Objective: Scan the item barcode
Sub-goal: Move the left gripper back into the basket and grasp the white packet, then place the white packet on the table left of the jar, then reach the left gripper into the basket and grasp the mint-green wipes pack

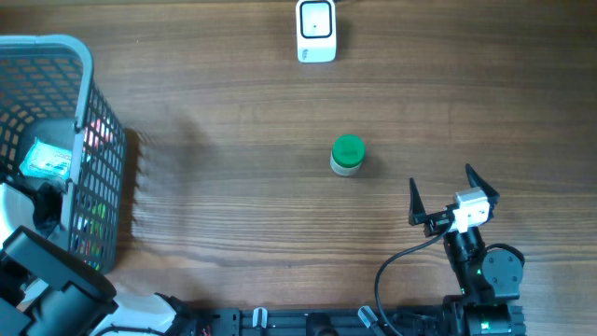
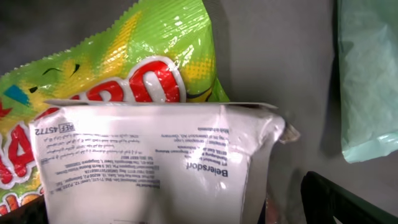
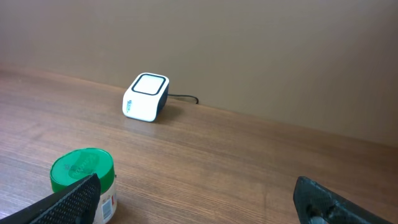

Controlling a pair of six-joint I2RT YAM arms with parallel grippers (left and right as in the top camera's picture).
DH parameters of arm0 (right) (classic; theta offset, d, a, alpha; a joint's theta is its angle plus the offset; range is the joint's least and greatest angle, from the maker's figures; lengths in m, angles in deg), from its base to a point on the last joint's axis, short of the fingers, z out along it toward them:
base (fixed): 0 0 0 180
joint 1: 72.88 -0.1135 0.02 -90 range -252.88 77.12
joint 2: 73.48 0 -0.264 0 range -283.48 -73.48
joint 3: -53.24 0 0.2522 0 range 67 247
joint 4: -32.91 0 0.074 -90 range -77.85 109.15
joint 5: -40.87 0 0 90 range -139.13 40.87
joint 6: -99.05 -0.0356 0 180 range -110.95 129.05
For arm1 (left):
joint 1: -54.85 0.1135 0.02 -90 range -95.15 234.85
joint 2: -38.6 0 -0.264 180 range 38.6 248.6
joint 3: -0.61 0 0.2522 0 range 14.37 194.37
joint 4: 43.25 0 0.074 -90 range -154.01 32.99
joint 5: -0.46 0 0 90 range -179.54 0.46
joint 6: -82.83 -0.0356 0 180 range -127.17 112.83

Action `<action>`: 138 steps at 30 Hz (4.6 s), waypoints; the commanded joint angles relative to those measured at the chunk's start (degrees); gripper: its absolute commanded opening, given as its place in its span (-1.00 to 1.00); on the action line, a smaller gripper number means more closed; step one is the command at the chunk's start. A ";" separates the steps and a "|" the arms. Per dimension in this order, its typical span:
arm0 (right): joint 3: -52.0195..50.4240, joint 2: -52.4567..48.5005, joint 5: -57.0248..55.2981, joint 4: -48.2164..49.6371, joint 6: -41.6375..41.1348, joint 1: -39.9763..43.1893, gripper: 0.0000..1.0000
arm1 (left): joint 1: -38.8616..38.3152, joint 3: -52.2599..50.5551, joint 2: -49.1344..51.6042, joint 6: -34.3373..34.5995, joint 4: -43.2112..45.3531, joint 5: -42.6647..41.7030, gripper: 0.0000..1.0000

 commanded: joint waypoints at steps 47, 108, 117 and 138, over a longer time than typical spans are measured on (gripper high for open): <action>-0.07 0.28 -0.87 0.20 0.50 -0.22 0.99 | -18.23 6.73 -43.74 30.67 19.71 -52.35 0.33; -0.07 0.28 -0.87 0.20 0.55 -0.22 1.00 | -79.41 6.73 -26.08 37.73 -1.51 12.50 1.00; -0.07 0.28 -0.87 0.20 0.52 -0.22 0.99 | -70.14 6.86 -31.01 36.54 3.65 13.07 1.00; -0.07 0.28 -0.87 0.20 0.52 -0.22 0.99 | -36.89 25.03 -33.27 27.71 -5.60 13.60 1.00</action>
